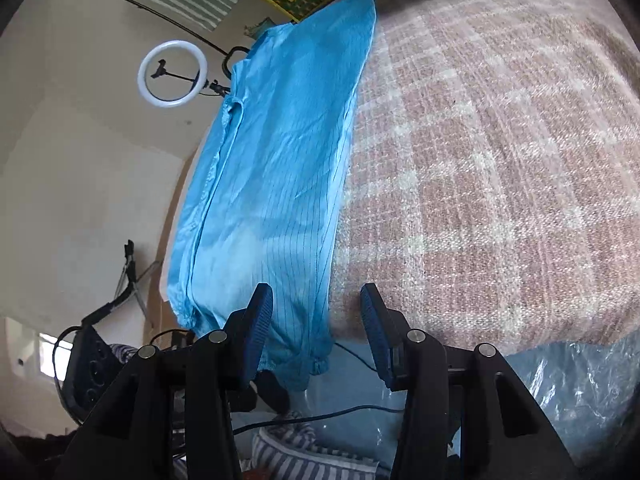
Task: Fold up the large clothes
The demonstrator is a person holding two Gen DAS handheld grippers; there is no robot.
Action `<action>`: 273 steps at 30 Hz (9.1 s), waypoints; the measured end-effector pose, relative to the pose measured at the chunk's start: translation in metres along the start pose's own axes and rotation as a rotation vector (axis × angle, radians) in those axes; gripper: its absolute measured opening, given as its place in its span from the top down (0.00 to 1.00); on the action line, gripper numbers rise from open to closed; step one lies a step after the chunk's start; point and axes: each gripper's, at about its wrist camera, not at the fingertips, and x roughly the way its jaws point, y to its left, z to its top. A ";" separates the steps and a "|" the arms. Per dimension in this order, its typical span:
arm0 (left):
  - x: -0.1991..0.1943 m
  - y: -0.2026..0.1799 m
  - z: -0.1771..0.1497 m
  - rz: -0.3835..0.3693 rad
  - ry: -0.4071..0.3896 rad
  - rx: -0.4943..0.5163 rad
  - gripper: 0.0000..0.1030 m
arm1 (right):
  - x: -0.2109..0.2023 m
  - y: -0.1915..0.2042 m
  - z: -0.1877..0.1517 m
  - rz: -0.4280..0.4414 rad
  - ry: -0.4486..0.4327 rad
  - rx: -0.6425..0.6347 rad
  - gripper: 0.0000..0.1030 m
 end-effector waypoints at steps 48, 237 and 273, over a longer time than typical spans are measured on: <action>-0.016 0.011 0.013 0.121 -0.134 0.140 0.93 | 0.020 0.057 0.002 0.212 0.047 -0.003 0.65; -0.087 0.385 0.069 -0.296 -0.174 -0.728 0.93 | 0.183 0.188 0.156 0.186 0.027 -0.142 0.93; -0.054 0.474 0.073 0.030 -0.182 -0.694 0.35 | 0.164 0.183 0.226 -0.061 -0.123 -0.253 0.33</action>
